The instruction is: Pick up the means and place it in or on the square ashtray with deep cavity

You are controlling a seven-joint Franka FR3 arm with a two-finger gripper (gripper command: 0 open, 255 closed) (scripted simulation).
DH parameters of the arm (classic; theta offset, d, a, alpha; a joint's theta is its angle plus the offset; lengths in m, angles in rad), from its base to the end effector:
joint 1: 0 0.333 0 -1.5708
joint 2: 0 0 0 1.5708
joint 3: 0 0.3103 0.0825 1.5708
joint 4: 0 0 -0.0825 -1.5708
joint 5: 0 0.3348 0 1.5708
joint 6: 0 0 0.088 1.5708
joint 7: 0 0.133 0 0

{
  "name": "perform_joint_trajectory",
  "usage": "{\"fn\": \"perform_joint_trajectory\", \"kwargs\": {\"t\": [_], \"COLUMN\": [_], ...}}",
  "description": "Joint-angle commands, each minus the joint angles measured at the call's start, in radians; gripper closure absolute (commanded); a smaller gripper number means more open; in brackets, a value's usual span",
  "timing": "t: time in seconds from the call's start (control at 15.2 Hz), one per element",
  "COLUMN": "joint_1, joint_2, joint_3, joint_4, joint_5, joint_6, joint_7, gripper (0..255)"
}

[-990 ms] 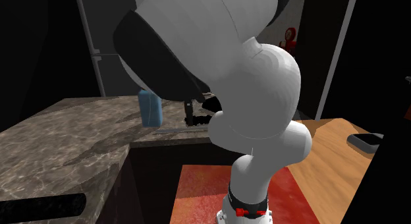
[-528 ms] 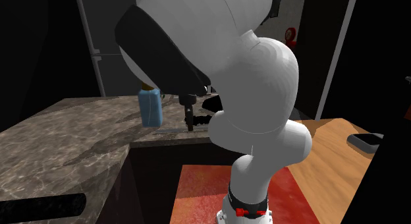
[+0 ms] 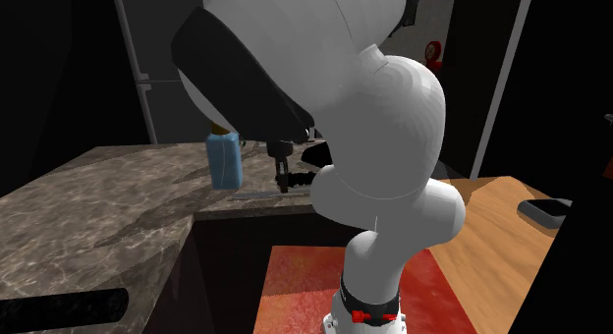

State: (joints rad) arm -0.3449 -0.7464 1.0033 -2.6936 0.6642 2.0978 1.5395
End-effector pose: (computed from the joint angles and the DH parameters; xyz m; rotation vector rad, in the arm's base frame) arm 0.2579 0.2133 0.3427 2.3571 -2.0209 0.0581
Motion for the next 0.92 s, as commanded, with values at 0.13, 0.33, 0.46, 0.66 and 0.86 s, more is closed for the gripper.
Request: {"fn": "perform_joint_trajectory", "kwargs": {"t": [0.13, 0.33, 0.46, 0.66, 0.86], "joint_1": [0.0, 0.0, 0.007, 0.015, 0.02], "joint_2": [0.0, 0.0, -0.018, -0.042, -0.062], "joint_3": [0.0, 0.0, -0.024, -0.058, -0.09], "joint_4": [0.0, 0.0, 0.013, 0.034, 0.057], "joint_5": [0.0, 0.0, -0.012, -0.031, -0.05], "joint_6": [0.0, 0.0, -0.033, -0.081, -0.127], "joint_7": [0.0, 0.0, 0.001, 0.003, 0.004], "gripper": [255, 255, 255, 255, 255]}}
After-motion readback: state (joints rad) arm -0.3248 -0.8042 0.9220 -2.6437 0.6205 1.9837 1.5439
